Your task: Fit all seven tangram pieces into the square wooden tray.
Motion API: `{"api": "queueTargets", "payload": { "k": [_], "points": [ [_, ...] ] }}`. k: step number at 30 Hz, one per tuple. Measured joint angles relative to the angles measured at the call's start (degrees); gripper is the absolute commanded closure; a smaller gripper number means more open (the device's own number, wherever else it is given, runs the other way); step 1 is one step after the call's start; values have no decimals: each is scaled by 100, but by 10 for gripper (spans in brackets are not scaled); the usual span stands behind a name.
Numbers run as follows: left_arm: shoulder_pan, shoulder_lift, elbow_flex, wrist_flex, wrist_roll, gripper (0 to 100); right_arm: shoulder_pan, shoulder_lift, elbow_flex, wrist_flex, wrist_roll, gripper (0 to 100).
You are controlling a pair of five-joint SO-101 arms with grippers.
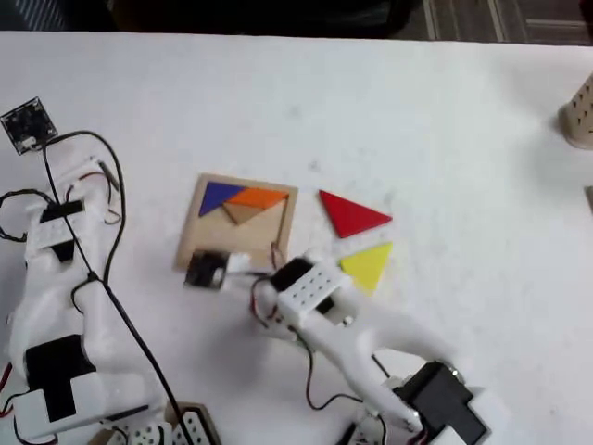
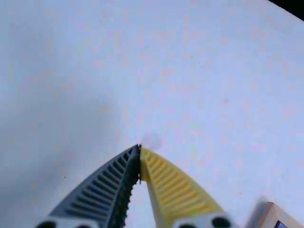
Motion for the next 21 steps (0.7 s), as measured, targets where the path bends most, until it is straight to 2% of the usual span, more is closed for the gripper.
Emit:
{"api": "queueTargets", "payload": {
  "k": [4,9,15,17,21],
  "points": [
    [0,0,0,0,0,976,290,-26,-123,0,-387,981],
    [0,0,0,0,0,976,316,-123,-387,-220,-774,978],
    [0,378,-158,0,0,976,343,53,-1020,-343,-888,977],
    [0,607,-360,0,0,976,343,387,-1266,-413,-738,977],
    [0,914,-624,9,0,976,325,1204,-1943,-440,26,977]
  ]
}}
